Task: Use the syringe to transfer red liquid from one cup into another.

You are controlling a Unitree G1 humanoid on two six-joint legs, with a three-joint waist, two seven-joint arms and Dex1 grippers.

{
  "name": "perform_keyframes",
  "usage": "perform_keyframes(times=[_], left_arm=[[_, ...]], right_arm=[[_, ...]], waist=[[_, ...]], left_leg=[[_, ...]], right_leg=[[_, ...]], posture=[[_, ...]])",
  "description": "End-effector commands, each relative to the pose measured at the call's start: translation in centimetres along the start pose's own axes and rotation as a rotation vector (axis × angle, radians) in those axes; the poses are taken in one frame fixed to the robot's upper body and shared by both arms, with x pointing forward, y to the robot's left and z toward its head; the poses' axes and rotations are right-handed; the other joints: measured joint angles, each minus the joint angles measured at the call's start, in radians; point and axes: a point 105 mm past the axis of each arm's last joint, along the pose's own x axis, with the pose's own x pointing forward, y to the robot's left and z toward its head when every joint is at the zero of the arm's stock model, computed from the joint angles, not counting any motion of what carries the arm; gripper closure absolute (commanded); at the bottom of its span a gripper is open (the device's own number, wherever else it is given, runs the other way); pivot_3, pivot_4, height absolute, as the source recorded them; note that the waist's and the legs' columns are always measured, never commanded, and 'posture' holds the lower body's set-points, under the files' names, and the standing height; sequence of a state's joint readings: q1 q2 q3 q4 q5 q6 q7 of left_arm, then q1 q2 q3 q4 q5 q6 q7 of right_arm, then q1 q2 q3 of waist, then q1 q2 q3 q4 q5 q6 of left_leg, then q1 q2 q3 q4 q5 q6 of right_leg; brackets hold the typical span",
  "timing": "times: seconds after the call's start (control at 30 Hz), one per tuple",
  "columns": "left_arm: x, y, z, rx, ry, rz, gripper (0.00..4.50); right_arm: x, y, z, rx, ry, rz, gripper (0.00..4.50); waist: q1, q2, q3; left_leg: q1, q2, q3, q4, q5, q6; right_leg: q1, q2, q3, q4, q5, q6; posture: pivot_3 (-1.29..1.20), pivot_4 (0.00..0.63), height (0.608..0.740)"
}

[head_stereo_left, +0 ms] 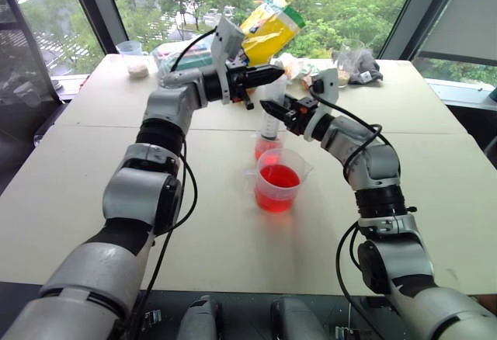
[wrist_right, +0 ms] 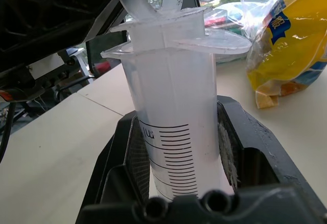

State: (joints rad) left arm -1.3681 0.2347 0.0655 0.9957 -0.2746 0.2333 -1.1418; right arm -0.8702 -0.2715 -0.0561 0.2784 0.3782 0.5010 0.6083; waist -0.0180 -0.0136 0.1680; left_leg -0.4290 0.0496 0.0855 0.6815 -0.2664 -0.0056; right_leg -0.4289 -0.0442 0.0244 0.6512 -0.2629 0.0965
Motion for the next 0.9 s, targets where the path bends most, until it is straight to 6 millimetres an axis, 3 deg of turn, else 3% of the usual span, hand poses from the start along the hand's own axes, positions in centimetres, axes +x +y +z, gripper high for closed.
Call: perform_keyframes(times=[0.03,0.27,0.4,0.57,0.73,0.83,0.9], left_arm=[[-0.5,0.1,-0.3,-0.046,0.003,0.000,3.59],[-3.4,1.0,3.1,-0.074,-0.132,0.058,0.05],[-6.8,0.4,1.6,-0.068,-0.089,0.081,0.05],[-9.5,-1.2,-0.4,-0.053,-0.002,0.089,0.05],[-10.3,-2.6,-2.5,-0.078,0.047,0.095,0.05],[-10.2,-3.5,-3.6,-0.084,0.070,0.083,0.05],[-10.0,-3.8,-4.0,-0.091,0.076,0.079,0.05]], right_arm=[[-0.1,1.7,5.5,-0.137,-0.191,0.061,3.03],[-0.1,1.7,4.4,-0.141,-0.168,0.065,3.03],[-0.1,1.9,4.2,-0.142,-0.166,0.069,3.03],[-0.1,1.6,4.5,-0.144,-0.167,0.063,3.03],[-0.6,-0.1,8.5,-0.145,-0.171,-0.046,3.03],[-1.8,-2.7,11.7,-0.046,-0.112,-0.210,3.03],[-2.7,-3.9,12.6,-0.013,-0.068,-0.284,3.03]], waist=[[0.000,0.000,0.000],[-0.003,0.000,0.000],[-0.007,0.000,0.000],[-0.006,0.000,0.000],[0.005,0.000,0.000],[0.006,0.000,0.000],[0.006,0.000,0.000]], left_leg=[[0.000,0.000,0.000,0.000,0.000,0.000],[0.000,0.000,-0.001,0.000,0.000,0.000],[0.000,0.000,-0.003,0.000,0.000,0.000],[0.001,0.001,-0.003,0.000,0.001,-0.001],[0.001,0.000,-0.002,0.001,0.001,-0.001],[0.001,0.000,-0.003,0.001,0.001,-0.001],[0.001,0.000,-0.003,0.000,0.001,-0.001]], right_leg=[[0.000,0.000,0.000,0.000,0.000,0.000],[0.000,0.000,0.000,0.000,0.000,0.000],[0.000,0.000,0.000,0.001,0.000,0.000],[0.000,-0.001,0.000,0.003,0.000,0.000],[0.000,-0.002,0.000,0.003,0.000,0.000],[0.000,-0.002,0.000,0.004,0.000,0.000],[0.000,-0.002,0.000,0.004,0.000,0.000]], posture=[[0.00,0.150,0.740],[0.00,0.150,0.740],[0.00,0.150,0.740],[0.00,0.150,0.740],[0.00,0.150,0.740],[0.00,0.150,0.740],[0.00,0.150,0.740]])
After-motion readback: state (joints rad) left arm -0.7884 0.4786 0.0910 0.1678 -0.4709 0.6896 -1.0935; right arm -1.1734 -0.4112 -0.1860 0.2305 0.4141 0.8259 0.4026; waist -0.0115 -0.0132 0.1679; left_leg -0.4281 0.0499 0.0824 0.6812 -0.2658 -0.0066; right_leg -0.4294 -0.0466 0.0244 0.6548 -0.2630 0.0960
